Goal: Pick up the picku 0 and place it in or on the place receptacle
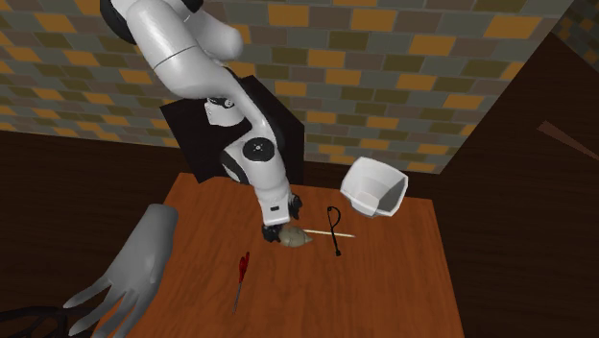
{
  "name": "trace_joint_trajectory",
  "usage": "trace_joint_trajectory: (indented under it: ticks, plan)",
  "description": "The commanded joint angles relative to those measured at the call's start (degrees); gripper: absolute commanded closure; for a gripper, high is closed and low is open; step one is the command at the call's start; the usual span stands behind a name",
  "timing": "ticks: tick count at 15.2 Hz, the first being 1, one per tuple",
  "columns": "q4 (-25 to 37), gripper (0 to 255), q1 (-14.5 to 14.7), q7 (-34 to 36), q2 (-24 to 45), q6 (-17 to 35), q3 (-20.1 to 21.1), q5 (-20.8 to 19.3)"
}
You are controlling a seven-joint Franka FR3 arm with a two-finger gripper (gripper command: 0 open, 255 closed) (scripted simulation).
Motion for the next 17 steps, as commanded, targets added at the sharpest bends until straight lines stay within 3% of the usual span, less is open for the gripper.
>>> trace_joint_trajectory:
  ticks: [1,7,15,16,17]
  plan:
    - [1.7,0,-2.37,-6.23,2.15,-2.99,1.98,0.88]
    - [4.35,0,0.9,-4.57,6.56,-0.7,-1.48,-1.58]
    - [4.34,0,0.9,-4.57,6.55,-0.71,-1.48,-1.57]
    - [4.34,255,0.9,-4.57,6.55,-0.71,-1.48,-1.57]
    - [4.34,255,0.9,-4.57,6.55,-0.71,-1.48,-1.57]
